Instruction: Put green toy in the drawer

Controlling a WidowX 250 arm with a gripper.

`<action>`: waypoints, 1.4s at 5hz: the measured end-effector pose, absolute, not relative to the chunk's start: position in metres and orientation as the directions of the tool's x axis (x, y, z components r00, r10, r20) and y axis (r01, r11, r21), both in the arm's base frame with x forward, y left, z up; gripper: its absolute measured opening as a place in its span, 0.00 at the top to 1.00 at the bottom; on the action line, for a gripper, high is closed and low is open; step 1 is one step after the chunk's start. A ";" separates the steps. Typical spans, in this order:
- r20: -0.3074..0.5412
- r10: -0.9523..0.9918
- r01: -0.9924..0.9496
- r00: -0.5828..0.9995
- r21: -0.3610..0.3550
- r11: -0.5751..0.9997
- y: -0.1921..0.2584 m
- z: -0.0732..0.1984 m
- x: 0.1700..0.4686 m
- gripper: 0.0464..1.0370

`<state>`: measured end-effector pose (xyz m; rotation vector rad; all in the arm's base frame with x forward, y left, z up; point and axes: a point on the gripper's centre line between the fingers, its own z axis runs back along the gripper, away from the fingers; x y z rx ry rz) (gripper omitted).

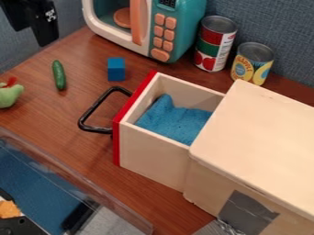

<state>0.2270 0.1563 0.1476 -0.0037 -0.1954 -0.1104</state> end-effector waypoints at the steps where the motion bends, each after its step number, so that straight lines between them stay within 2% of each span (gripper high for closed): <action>1: 0.177 -0.112 0.115 0.978 -0.009 0.993 0.156 0.140 0.227 0.04; 2: 0.173 -0.144 0.144 0.974 0.011 0.990 0.181 0.120 0.218 0.04; 3: 0.178 -0.172 0.160 0.969 0.078 0.984 0.210 0.096 0.210 0.04; 4: 0.191 -0.171 0.138 0.966 0.173 0.975 0.238 0.084 0.208 0.04; 5: 0.150 -0.168 0.132 0.974 0.222 0.966 0.256 0.058 0.206 0.04; 6: 0.120 -0.166 0.134 0.979 0.239 0.962 0.264 0.042 0.206 0.04; 7: 0.098 -0.135 0.114 0.986 0.191 0.975 0.269 0.032 0.204 0.04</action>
